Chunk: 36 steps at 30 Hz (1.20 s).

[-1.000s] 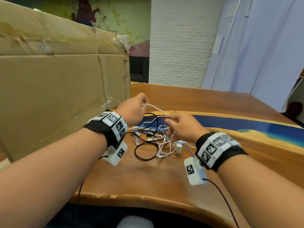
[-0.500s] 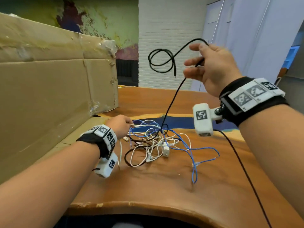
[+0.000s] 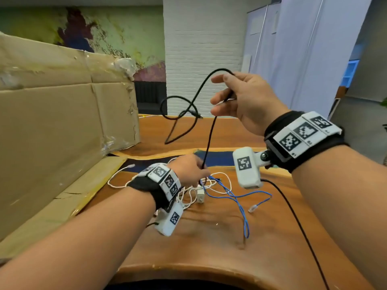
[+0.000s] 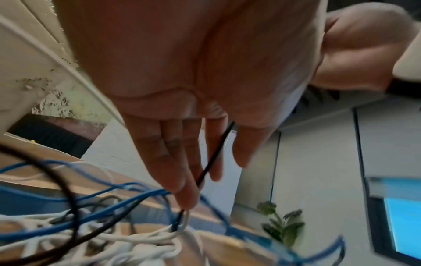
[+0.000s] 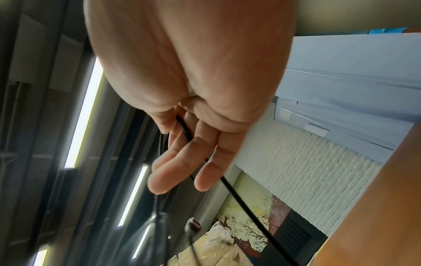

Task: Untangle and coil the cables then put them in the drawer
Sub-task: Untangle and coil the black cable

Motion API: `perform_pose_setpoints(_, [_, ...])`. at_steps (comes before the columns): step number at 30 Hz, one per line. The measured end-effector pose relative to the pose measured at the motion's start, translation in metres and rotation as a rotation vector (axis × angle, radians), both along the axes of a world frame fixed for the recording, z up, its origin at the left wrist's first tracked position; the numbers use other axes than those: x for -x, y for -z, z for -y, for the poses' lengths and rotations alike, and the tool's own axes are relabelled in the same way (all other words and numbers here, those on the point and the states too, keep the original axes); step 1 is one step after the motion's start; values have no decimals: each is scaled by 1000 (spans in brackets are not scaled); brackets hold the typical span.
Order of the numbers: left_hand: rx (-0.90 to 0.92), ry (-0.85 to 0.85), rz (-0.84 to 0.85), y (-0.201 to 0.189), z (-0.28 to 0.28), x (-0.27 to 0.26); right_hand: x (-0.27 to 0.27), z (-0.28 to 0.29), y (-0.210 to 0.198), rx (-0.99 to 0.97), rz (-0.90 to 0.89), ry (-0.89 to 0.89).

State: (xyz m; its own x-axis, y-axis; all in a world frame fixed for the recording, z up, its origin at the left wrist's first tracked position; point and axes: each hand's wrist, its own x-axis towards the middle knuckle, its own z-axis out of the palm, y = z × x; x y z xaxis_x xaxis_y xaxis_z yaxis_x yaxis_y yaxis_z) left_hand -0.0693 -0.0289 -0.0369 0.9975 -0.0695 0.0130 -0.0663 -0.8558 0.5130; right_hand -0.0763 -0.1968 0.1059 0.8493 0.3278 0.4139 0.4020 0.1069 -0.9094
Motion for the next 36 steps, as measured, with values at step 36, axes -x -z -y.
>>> perform_pose_setpoints(36, [-32,-24,601,-105,-48,22,-31,-44,95,403,246,102])
